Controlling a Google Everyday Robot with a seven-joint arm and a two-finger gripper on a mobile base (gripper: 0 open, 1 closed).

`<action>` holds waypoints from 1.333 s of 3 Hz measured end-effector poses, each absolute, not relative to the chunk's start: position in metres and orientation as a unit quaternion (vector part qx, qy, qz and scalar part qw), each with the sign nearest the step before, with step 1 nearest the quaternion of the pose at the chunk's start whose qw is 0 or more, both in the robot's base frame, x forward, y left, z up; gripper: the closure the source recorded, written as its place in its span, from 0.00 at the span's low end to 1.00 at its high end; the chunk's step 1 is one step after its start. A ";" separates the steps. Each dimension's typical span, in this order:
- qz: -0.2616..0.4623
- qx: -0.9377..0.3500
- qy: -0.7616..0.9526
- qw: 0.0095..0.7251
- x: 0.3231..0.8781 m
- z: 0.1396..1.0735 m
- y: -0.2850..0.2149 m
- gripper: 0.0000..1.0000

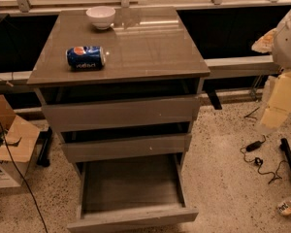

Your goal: Place pepsi can into bottom drawer

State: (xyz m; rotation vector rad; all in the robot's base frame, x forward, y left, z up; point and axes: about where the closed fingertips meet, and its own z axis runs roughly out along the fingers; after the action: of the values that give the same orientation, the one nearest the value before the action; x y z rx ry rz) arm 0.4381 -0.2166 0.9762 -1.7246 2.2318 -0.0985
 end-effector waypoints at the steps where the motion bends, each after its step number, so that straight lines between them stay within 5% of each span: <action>1: -0.034 -0.603 0.781 0.159 0.438 0.976 -0.216 0.00; 4: -0.011 -0.657 0.723 0.215 0.511 0.974 -0.136 0.00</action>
Offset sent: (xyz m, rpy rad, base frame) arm 0.0331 0.0396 -0.0027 0.0605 -0.0462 0.0831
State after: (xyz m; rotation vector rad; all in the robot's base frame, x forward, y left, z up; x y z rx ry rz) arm 0.5106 -0.1357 0.9741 -1.8212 2.0036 -0.0305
